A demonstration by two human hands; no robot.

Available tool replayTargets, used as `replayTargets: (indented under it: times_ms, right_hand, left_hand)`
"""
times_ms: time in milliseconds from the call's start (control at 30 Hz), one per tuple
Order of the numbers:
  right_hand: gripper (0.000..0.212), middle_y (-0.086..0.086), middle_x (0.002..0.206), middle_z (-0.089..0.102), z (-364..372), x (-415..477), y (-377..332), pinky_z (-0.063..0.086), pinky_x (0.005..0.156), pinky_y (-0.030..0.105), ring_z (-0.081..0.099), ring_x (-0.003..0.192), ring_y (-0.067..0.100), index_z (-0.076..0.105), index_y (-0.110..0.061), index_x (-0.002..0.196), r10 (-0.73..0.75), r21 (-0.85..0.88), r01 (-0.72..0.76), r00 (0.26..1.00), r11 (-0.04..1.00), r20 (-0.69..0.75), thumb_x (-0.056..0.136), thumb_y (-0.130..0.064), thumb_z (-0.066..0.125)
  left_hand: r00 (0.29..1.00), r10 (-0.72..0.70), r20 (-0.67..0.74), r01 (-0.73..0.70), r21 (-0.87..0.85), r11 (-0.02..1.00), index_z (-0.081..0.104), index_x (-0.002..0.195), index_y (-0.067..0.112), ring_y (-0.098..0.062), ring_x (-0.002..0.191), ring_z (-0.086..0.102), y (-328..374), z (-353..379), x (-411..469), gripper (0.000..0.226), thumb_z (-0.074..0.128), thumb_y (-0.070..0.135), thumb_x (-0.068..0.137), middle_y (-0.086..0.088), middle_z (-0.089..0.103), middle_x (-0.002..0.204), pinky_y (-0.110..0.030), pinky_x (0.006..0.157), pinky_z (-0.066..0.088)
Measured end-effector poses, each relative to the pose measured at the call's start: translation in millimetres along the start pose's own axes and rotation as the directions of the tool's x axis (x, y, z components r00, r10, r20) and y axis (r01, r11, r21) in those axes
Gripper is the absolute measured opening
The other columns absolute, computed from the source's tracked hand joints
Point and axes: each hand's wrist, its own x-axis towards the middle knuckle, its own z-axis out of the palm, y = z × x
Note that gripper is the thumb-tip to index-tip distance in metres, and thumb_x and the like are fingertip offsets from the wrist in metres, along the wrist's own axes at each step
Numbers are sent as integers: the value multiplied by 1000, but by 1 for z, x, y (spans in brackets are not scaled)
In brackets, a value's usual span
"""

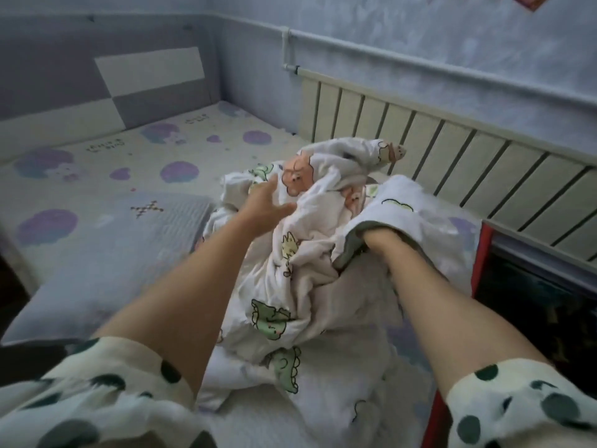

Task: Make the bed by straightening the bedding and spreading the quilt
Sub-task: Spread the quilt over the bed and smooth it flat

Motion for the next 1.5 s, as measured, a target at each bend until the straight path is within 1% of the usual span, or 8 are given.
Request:
replayTargets:
  times_ms: [133, 200, 333, 500, 767, 900, 1067, 1500]
  right_hand:
    - [5, 6, 91, 55, 41, 6, 15, 41, 79, 27, 52, 89, 21, 60, -16, 82, -12, 95, 18, 998, 995, -67, 86, -15, 57]
    - [19, 7, 101, 62, 56, 4, 12, 45, 86, 29, 58, 97, 24, 66, -11, 101, -43, 155, 51, 997, 987, -58, 83, -10, 60]
    - [15, 10, 97, 68, 73, -5, -5, 48, 82, 33, 62, 95, 28, 68, -3, 92, -130, 212, 142, 989, 967, -72, 87, -8, 56]
    - [12, 11, 89, 68, 90, -29, -32, 50, 78, 35, 62, 89, 29, 66, -5, 84, -195, 212, 202, 979, 956, -52, 85, -10, 55]
    - [12, 12, 108, 65, 133, -51, -107, 50, 85, 41, 55, 96, 23, 61, -18, 63, -237, 252, 244, 970, 936, -58, 72, -24, 57]
    - [14, 10, 79, 69, 176, -70, -173, 54, 77, 42, 61, 75, 22, 61, -13, 71, -235, 295, 244, 970, 924, -68, 84, -12, 57]
    - [15, 10, 69, 65, 241, -81, -248, 46, 61, 31, 57, 61, 17, 61, 5, 81, -265, 323, 267, 963, 908, -51, 87, -6, 53]
    - [23, 3, 59, 64, 383, -14, -361, 49, 65, 36, 55, 56, 17, 56, -16, 64, -241, 403, 211, 970, 890, 26, 85, -7, 55]
  left_hand:
    - [999, -34, 24, 33, 39, 999, 38, 145, 10, -22, 132, 43, -15, 25, -7, 64, 64, 27, 89, -7, 44, 146, -27, 106, 31]
    - [1000, -30, 5, 29, 57, 998, 50, 136, 9, -21, 124, 51, -22, 31, -11, 51, 64, 24, 89, -7, 54, 137, -30, 103, 37]
    - [1000, 18, -4, -18, 15, 1000, 67, 87, 12, -17, 79, 56, -37, 26, -28, 8, 59, 10, 89, -6, 62, 87, -30, 77, 45]
    - [995, -20, -96, 25, 44, 999, 69, 110, 7, -21, 82, 61, -54, -6, -49, 24, 58, 12, 89, -8, 68, 96, -25, 75, 44]
    - [988, 19, -156, -15, 25, 1000, 72, 94, 10, -23, 69, 62, -93, -89, -58, 17, 56, 12, 89, -8, 72, 83, -37, 67, 55]
    - [990, 44, -135, -32, 88, 996, 73, 90, 8, -21, 71, 61, -136, -146, -53, 18, 56, 16, 91, -7, 71, 80, -32, 70, 50]
    - [995, 51, -80, -38, 168, 985, 71, 85, 9, -24, 78, 64, -198, -222, -50, 18, 56, 18, 91, -5, 70, 77, -36, 74, 52]
    - [989, -97, -112, 114, 166, 979, 71, 89, 10, -23, 77, 64, -346, -332, 17, 17, 56, 18, 92, -6, 70, 79, -35, 72, 53]
